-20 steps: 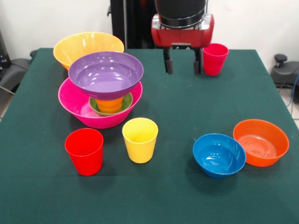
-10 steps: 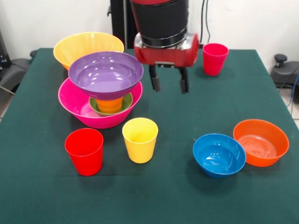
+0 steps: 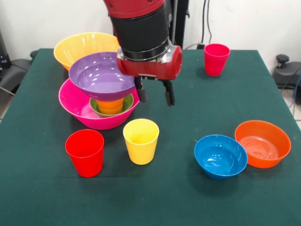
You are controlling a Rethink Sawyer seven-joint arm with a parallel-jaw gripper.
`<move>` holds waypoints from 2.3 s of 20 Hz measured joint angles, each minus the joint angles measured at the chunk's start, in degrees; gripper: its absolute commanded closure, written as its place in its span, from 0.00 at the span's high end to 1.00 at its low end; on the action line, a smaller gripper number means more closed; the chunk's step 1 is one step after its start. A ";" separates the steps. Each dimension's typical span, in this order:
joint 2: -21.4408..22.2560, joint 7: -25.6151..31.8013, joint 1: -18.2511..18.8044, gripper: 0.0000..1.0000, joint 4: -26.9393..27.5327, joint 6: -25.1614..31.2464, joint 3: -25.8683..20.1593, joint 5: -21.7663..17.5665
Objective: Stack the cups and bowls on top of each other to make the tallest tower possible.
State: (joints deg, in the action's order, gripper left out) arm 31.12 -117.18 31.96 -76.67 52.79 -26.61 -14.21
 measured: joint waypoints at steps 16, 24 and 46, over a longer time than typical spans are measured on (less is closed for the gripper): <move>-5.27 0.02 -0.12 1.00 5.77 0.00 -0.38 0.00; -6.62 0.02 -0.92 1.00 8.59 0.70 -0.38 0.00; -8.63 0.02 -4.04 1.00 11.26 1.75 2.23 -5.38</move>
State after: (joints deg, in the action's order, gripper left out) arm 22.50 -117.16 27.91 -65.40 54.53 -24.39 -19.59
